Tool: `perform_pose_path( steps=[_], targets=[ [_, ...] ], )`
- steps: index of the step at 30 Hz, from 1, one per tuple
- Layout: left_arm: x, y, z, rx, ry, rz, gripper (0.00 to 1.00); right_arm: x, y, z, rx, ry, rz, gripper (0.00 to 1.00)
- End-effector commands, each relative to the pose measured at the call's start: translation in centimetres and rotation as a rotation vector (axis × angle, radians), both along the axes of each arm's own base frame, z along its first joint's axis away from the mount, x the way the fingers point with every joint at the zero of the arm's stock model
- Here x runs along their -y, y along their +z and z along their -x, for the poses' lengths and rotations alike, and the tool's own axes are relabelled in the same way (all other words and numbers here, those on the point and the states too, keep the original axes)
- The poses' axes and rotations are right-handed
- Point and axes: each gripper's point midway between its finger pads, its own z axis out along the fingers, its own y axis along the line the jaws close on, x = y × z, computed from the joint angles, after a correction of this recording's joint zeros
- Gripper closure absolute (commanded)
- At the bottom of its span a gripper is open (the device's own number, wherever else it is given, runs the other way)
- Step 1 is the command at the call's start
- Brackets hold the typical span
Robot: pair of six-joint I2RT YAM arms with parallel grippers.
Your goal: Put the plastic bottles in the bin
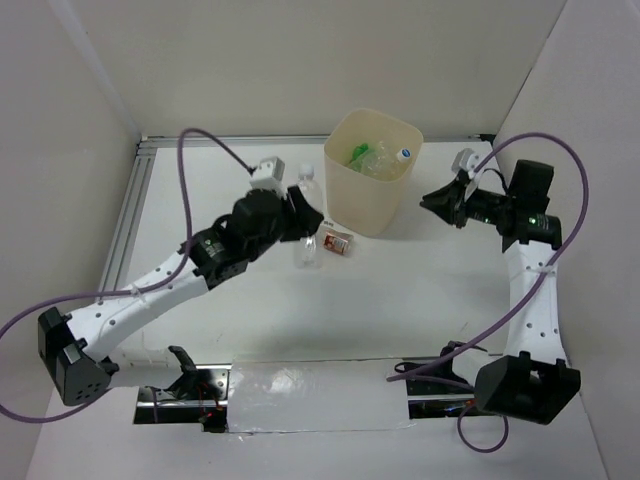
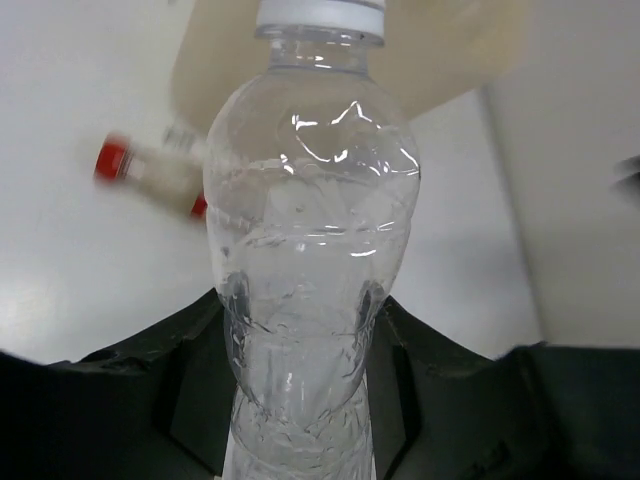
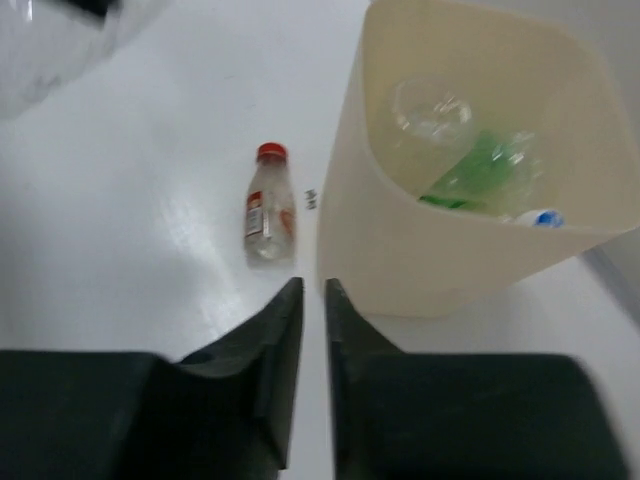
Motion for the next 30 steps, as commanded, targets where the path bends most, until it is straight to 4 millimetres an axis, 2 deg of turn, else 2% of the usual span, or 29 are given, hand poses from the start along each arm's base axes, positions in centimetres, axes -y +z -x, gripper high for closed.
perform_pose_path(
  steps=[1,2,3,4,6,7,8,9,10,11,12,13,14,15,16,18,19,22,24,25,27,28,29,30],
  targets=[
    [1.3,12.3,-4.3,0.393,-0.05,0.072,0.91,0.4,-4.4,0.7,-0.025,-0.001,0.061,0.71],
    [1.8,14.9,-5.4,0.459,-0.036,0.111,0.91,0.2,-6.6,1.6,-0.087,0.009,0.055,0.61],
    [3.2,14.2,-7.7,0.462,-0.052,0.087,0.91,0.0,-7.5,1.9,-0.106,0.02,0.064,0.51],
    [3.8,18.3,-8.7,0.533,-0.047,0.149,0.91,-0.3,-8.2,2.1,-0.116,0.031,0.076,0.23],
    [5.6,20.9,-10.7,0.609,-0.058,0.194,0.91,-0.7,-9.7,3.2,-0.145,0.063,0.097,0.0],
    [5.9,21.6,-12.3,0.633,-0.042,0.196,0.9,-0.8,-9.9,3.3,-0.141,0.073,0.112,0.0],
    [7.2,22.3,-14.8,0.661,-0.027,0.202,0.89,-1.1,-9.6,3.6,-0.143,0.077,0.108,0.0],
    [7.3,22.6,-16.5,0.681,0.005,0.198,0.89,-1.0,-10.1,3.6,-0.154,0.071,0.114,0.0],
    [7.4,25.8,-17.0,0.747,0.027,0.234,0.83,-1.0,-9.8,3.8,-0.151,0.067,0.112,0.0],
    [8.9,22.8,-19.9,0.729,0.03,0.193,0.81,-1.3,-9.8,4.2,-0.142,0.076,0.114,0.0],
    [8.4,22.8,-21.4,0.744,0.084,0.181,0.79,-1.4,-9.9,4.3,-0.135,0.075,0.116,0.0],
    [8.4,24.8,-21.6,0.801,0.093,0.188,0.79,-1.4,-9.4,4.5,-0.112,0.074,0.121,0.0],
    [8.7,24.6,-22.3,0.832,0.094,0.155,0.75,-1.3,-9.6,4.6,-0.104,0.066,0.132,0.0],
    [9.6,21.7,-24.4,0.812,0.111,0.09,0.67,-1.3,-9.7,4.7,-0.102,0.062,0.128,0.0],
    [9.3,22.3,-24.9,0.842,0.126,0.025,0.67,-1.3,-9.3,4.8,-0.085,0.049,0.134,0.0],
    [9.9,19.8,-26.2,0.823,0.124,-0.048,0.63,-1.2,-9.8,4.8,-0.09,0.04,0.137,0.0],
    [10.2,17.0,-26.9,0.799,0.105,-0.118,0.61,-1.1,-9.6,4.8,-0.08,0.029,0.142,0.0],
    [10.1,14.4,-27.5,0.784,0.094,-0.204,0.51,-1.1,-9.6,4.8,-0.08,0.029,0.142,0.0],
    [10.1,13.4,-27.6,0.778,0.084,-0.241,0.39,-1.1,-9.6,4.8,-0.08,0.029,0.142,0.0],
    [10.1,13.4,-27.7,0.783,0.082,-0.253,0.32,-1.0,-9.5,4.6,-0.069,0.028,0.145,0.0],
    [10.2,12.6,-27.6,0.774,0.065,-0.273,0.11,-1.0,-9.6,4.3,-0.071,0.028,0.144,0.0],
    [10.0,12.8,-27.4,0.775,0.066,-0.272,0.0,-0.9,-9.5,4.1,-0.074,0.028,0.144,0.0],
    [10.8,12.3,-27.0,0.772,0.039,-0.271,0.0,-1.2,-9.8,4.0,-0.075,0.046,0.148,0.0],
    [10.9,13.2,-26.6,0.787,0.025,-0.259,0.0,-1.2,-9.6,3.8,-0.072,0.045,0.149,0.0]
  ],
)
